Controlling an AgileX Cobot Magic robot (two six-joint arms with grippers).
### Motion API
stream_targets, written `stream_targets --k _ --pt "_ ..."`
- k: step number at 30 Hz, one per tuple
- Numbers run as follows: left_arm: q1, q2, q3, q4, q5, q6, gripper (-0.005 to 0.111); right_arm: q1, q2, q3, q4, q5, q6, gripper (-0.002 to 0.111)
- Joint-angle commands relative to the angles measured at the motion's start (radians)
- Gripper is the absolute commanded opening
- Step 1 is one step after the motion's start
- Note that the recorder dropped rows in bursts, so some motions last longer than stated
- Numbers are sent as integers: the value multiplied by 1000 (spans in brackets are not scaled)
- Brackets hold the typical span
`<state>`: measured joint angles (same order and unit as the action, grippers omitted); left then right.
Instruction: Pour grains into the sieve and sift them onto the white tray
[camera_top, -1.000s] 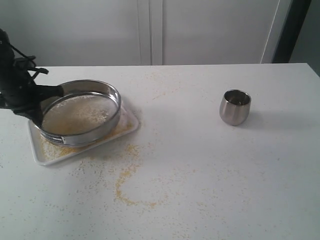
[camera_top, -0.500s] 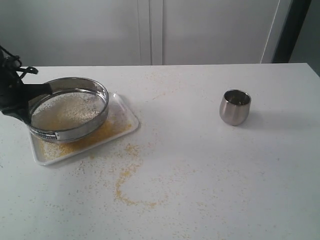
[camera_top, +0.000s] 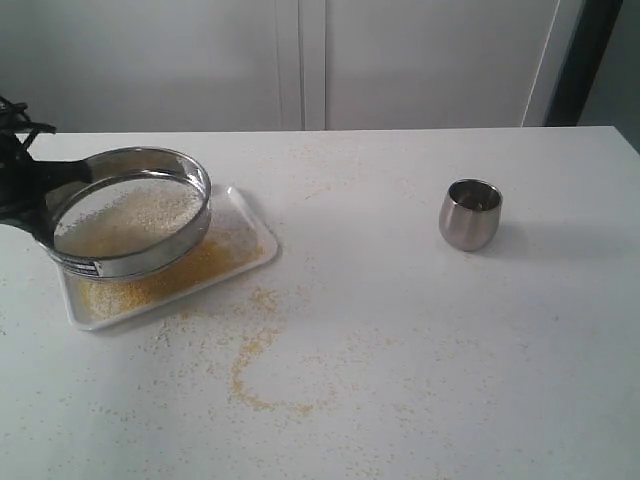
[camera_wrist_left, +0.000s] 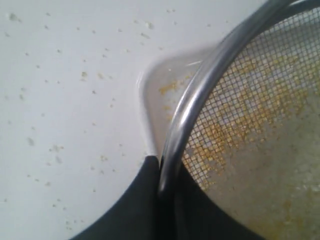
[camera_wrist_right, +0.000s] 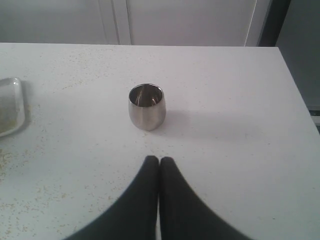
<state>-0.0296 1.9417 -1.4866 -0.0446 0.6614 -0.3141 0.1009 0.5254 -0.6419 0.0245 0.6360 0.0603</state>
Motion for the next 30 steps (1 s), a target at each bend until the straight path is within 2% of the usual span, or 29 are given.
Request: stream_targets --k 1,3,4,6,9,11,14,16,18,20,22,23,26,28,30 --pt "-62 -21 -3 1 -38 89 0 -8 -4 4 1 -8 3 0" --pt "-23 -21 -3 113 -25 -96 0 -8 -4 4 2 -9 3 0" --pt "-6 -19 -3 109 -16 -137 0 -8 -4 4 2 -9 3 0" --pt "5 -19 -3 45 -2 -81 0 -8 -4 4 2 -9 3 0" --pt "-33 -19 -3 -135 -19 116 0 -8 -4 4 3 -9 3 0" --pt "-53 -17 -3 -123 -66 202 0 -8 -4 4 3 -9 3 0" --pt "-26 -15 -3 2 -44 56 0 -8 -4 4 3 -9 3 0" --pt "2 -15 -3 11 -21 -48 0 -8 -4 4 5 -9 3 0" --pt "-11 -15 -3 -87 -10 -2 0 -8 -4 4 5 -9 3 0" --pt "-55 -17 -3 -210 -25 149 0 -8 -4 4 5 -11 3 0" --pt "-86 -17 -3 -183 -65 234 0 -8 -4 4 5 -11 3 0" --pt "-86 -15 -3 -126 -70 175 0 -8 -4 4 5 -11 3 0" --pt "-32 -10 -3 29 -39 -69 0 -8 -4 4 5 -11 3 0" --pt "-12 -10 -3 1 -21 -73 0 -8 -4 4 5 -11 3 0" --pt "-42 -10 -3 -92 -5 20 0 -8 -4 4 5 -11 3 0"
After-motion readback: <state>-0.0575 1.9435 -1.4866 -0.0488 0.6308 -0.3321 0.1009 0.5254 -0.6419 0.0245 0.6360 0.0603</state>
